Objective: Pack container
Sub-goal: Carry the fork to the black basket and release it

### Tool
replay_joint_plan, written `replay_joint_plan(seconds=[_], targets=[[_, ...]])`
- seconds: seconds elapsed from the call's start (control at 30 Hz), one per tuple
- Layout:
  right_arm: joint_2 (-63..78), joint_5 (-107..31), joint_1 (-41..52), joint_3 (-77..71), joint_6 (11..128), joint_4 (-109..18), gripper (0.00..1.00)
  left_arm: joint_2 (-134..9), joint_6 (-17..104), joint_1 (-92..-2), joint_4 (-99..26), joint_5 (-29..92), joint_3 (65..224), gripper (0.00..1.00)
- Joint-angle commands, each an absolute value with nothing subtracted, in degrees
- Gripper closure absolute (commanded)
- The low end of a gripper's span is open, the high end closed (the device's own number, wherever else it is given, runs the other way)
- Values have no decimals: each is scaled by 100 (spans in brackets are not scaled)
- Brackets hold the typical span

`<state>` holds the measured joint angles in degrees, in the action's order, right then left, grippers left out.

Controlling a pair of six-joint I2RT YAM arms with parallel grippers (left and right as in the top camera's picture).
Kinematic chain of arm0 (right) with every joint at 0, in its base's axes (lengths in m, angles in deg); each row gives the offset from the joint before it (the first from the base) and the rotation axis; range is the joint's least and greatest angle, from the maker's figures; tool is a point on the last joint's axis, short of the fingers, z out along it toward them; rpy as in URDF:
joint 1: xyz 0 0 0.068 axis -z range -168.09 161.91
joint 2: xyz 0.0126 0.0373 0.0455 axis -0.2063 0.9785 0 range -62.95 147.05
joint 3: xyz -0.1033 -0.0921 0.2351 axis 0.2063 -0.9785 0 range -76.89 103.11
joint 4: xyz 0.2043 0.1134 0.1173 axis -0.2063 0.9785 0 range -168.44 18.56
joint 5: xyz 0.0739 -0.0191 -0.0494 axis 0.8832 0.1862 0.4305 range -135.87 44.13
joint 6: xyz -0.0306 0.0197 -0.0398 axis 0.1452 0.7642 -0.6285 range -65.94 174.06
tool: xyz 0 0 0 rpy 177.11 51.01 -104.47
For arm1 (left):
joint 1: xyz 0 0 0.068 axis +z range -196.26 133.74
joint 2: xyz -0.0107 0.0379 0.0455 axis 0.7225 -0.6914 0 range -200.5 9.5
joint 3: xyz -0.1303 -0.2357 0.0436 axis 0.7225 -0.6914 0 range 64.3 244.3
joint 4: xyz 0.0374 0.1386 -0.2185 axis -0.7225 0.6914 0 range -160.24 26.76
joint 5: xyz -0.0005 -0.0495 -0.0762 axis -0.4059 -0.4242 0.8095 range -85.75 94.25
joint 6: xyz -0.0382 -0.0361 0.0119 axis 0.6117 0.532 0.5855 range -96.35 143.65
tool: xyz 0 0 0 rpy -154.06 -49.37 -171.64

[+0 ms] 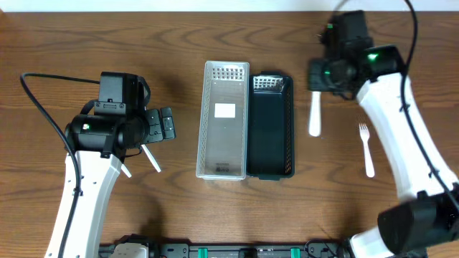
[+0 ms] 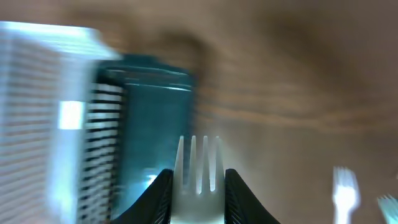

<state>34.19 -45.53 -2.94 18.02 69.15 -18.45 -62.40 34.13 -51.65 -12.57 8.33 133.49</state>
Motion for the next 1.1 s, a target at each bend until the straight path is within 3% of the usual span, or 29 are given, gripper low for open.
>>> replay_joint_plan(seconds=[0.0, 0.47, 0.57, 0.67, 0.73, 0.8, 1.07], targets=[[3502, -4577, -882, 1861, 7425, -1957, 99, -6246, 3380, -5141, -1242, 763, 13391, 2], [5467, -4907, -1700, 1857, 7720, -2068, 99, -6246, 3380, -5141, -1229, 763, 13391, 2], [5557, -4909, -1700, 1857, 7717, -2046, 90, -6246, 3380, -5141, -1209, 763, 13391, 2], [5520, -4909, -1698, 1890, 7711, -2059, 61, -6246, 3380, -5141, -1200, 763, 13391, 2], [5465, -4909, -1680, 1914, 7604, -2057, 56, -6246, 3380, -5141, -1198, 763, 13391, 2], [5367, -4907, -1667, 1966, 7468, -2042, 43, -6246, 3380, -5141, -1198, 763, 13391, 2], [4381, -5218, -1300, 2804, 7202, -1388, 42, -6246, 3380, -5141, -1198, 763, 13391, 2]])
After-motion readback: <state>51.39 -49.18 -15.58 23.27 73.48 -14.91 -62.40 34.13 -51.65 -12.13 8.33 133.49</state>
